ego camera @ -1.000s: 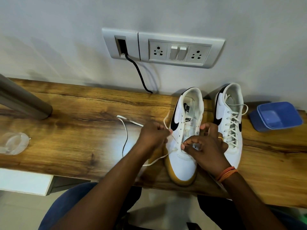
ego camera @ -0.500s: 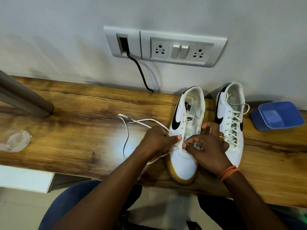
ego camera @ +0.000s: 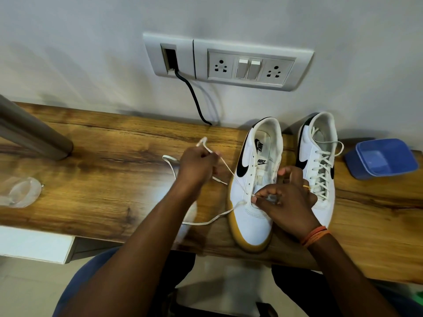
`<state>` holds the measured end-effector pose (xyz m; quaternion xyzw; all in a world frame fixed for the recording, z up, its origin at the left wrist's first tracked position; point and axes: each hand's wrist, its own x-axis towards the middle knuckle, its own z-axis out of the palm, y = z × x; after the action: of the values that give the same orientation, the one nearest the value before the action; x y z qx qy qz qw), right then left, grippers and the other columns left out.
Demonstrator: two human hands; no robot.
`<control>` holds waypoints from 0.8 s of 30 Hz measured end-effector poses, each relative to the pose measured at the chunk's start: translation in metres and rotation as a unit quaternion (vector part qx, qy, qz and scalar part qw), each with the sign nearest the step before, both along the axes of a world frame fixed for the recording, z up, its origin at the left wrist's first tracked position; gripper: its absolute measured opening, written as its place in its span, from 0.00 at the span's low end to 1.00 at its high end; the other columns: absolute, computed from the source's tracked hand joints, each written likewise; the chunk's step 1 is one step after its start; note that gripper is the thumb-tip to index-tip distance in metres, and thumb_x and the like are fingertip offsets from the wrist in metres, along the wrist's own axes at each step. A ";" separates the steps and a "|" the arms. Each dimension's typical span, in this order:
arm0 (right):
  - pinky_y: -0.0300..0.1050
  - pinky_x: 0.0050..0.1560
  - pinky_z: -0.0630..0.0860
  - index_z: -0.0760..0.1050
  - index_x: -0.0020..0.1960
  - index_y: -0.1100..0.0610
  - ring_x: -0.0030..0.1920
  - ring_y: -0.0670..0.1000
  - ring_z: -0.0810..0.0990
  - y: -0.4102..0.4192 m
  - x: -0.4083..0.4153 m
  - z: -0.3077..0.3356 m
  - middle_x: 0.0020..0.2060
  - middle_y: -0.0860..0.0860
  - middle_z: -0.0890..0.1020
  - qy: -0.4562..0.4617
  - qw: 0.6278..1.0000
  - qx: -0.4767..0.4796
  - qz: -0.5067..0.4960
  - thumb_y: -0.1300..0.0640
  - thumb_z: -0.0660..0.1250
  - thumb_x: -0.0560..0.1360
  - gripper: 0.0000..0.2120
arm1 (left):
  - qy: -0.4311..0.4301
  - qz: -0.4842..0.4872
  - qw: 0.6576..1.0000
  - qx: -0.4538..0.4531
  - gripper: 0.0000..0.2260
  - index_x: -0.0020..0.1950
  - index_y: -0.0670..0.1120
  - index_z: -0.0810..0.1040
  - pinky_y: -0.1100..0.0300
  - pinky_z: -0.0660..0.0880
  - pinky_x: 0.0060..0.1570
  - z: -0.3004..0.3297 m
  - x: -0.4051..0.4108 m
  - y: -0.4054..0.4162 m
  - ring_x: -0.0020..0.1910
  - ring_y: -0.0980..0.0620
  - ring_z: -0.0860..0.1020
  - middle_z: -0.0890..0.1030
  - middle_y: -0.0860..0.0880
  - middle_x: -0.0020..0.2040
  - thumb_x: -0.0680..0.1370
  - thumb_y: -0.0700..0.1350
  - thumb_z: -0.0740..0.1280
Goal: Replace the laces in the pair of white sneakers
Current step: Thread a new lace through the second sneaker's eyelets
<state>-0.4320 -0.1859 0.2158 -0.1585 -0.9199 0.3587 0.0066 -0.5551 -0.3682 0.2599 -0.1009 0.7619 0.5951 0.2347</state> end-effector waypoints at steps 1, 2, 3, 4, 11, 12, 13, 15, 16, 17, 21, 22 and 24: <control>0.62 0.59 0.70 0.77 0.31 0.36 0.64 0.52 0.66 0.000 0.000 0.001 0.57 0.44 0.61 0.000 1.000 0.001 -0.001 0.33 0.68 0.60 0.08 | 0.018 0.032 0.999 0.003 0.10 0.45 0.37 0.80 0.57 0.74 0.37 0.001 -0.007 -0.005 0.34 0.49 0.78 0.81 0.42 0.39 0.80 0.43 0.68; 0.62 0.59 0.70 0.77 0.31 0.36 0.64 0.52 0.67 0.000 0.000 0.000 0.57 0.43 0.61 -0.003 1.000 0.002 -0.004 0.32 0.67 0.59 0.09 | 0.035 0.056 0.998 -0.004 0.12 0.45 0.36 0.79 0.57 0.74 0.37 0.002 -0.011 -0.009 0.34 0.49 0.79 0.81 0.42 0.38 0.80 0.45 0.67; 0.62 0.59 0.70 0.77 0.31 0.36 0.64 0.52 0.67 0.000 0.000 0.001 0.56 0.42 0.60 -0.008 1.000 0.001 -0.006 0.31 0.66 0.58 0.10 | 0.045 0.066 0.997 -0.013 0.13 0.45 0.35 0.79 0.56 0.74 0.38 0.001 -0.012 -0.011 0.34 0.48 0.79 0.81 0.41 0.38 0.80 0.46 0.67; 0.62 0.59 0.71 0.76 0.31 0.36 0.63 0.52 0.68 0.000 0.000 0.001 0.56 0.42 0.60 -0.011 1.000 -0.004 -0.007 0.31 0.66 0.58 0.10 | 0.046 0.057 0.997 -0.020 0.15 0.45 0.35 0.79 0.54 0.74 0.39 0.000 -0.012 -0.012 0.35 0.45 0.79 0.81 0.40 0.38 0.80 0.47 0.67; 0.58 0.62 0.71 0.79 0.38 0.32 0.58 0.49 0.71 0.003 -0.003 0.018 0.55 0.43 0.63 -0.061 0.996 -0.063 0.000 0.40 0.63 0.57 0.12 | -0.036 -0.207 0.967 -0.145 0.23 0.41 0.36 0.81 0.60 0.78 0.32 -0.020 0.022 0.010 0.28 0.53 0.79 0.82 0.44 0.32 0.74 0.59 0.72; 0.58 0.61 0.72 0.80 0.41 0.32 0.57 0.47 0.72 0.003 -0.004 0.021 0.55 0.44 0.64 -0.049 0.996 -0.079 -0.006 0.43 0.63 0.59 0.13 | -0.019 -0.199 0.970 -0.141 0.23 0.40 0.35 0.80 0.64 0.75 0.30 -0.025 0.026 0.013 0.24 0.58 0.75 0.80 0.45 0.30 0.73 0.57 0.74; 0.58 0.60 0.73 0.82 0.44 0.35 0.54 0.43 0.73 0.004 -0.005 0.023 0.55 0.45 0.66 -0.031 0.995 -0.099 -0.012 0.47 0.63 0.62 0.14 | -0.006 -0.184 0.973 -0.136 0.22 0.40 0.33 0.80 0.67 0.70 0.27 -0.028 0.029 0.016 0.22 0.61 0.72 0.78 0.46 0.28 0.73 0.54 0.75; 0.56 0.59 0.75 0.83 0.49 0.41 0.50 0.38 0.73 0.008 -0.006 0.023 0.53 0.47 0.69 -0.004 0.991 -0.128 -0.021 0.59 0.62 0.70 0.17 | 0.006 -0.157 0.979 -0.127 0.18 0.41 0.32 0.80 0.70 0.66 0.24 -0.028 0.033 0.020 0.21 0.62 0.70 0.76 0.47 0.29 0.73 0.49 0.75; 0.54 0.59 0.75 0.83 0.49 0.43 0.51 0.37 0.73 0.010 -0.006 0.023 0.52 0.46 0.70 0.002 0.991 -0.131 -0.025 0.62 0.61 0.71 0.19 | 0.002 -0.148 0.982 -0.118 0.16 0.42 0.32 0.80 0.68 0.67 0.24 -0.027 0.033 0.021 0.21 0.61 0.71 0.77 0.46 0.29 0.73 0.46 0.75; 0.52 0.59 0.75 0.84 0.49 0.43 0.52 0.37 0.73 0.011 -0.006 0.022 0.51 0.45 0.70 0.006 0.991 -0.132 -0.029 0.65 0.60 0.72 0.21 | -0.012 -0.137 0.985 -0.104 0.15 0.43 0.32 0.80 0.67 0.69 0.25 -0.025 0.032 0.021 0.22 0.59 0.72 0.78 0.45 0.30 0.73 0.44 0.75; 0.57 0.61 0.73 0.83 0.47 0.39 0.55 0.40 0.73 0.014 -0.005 0.021 0.50 0.42 0.71 0.012 0.991 -0.130 -0.031 0.61 0.57 0.72 0.22 | -0.036 -0.081 0.995 -0.047 0.12 0.45 0.31 0.80 0.64 0.74 0.28 -0.013 0.020 0.015 0.26 0.53 0.77 0.80 0.43 0.32 0.75 0.41 0.73; 0.59 0.63 0.71 0.83 0.46 0.38 0.56 0.41 0.73 0.014 -0.005 0.022 0.49 0.40 0.71 0.009 0.992 -0.123 -0.034 0.59 0.56 0.70 0.21 | -0.026 -0.057 0.997 -0.040 0.11 0.45 0.33 0.80 0.63 0.74 0.29 -0.010 0.014 0.011 0.27 0.53 0.78 0.81 0.43 0.33 0.76 0.42 0.72; 0.62 0.64 0.69 0.82 0.43 0.35 0.56 0.41 0.72 0.015 -0.006 0.023 0.49 0.38 0.70 0.006 0.992 -0.123 -0.039 0.57 0.56 0.69 0.21 | -0.010 0.004 1.000 -0.022 0.10 0.44 0.36 0.81 0.61 0.75 0.33 -0.004 0.002 0.002 0.30 0.52 0.79 0.82 0.42 0.35 0.77 0.43 0.71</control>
<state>-0.4375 -0.1713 0.2390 -0.1915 -0.8617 0.4699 0.0060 -0.5536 -0.3664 0.2563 -0.1150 0.7722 0.5781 0.2374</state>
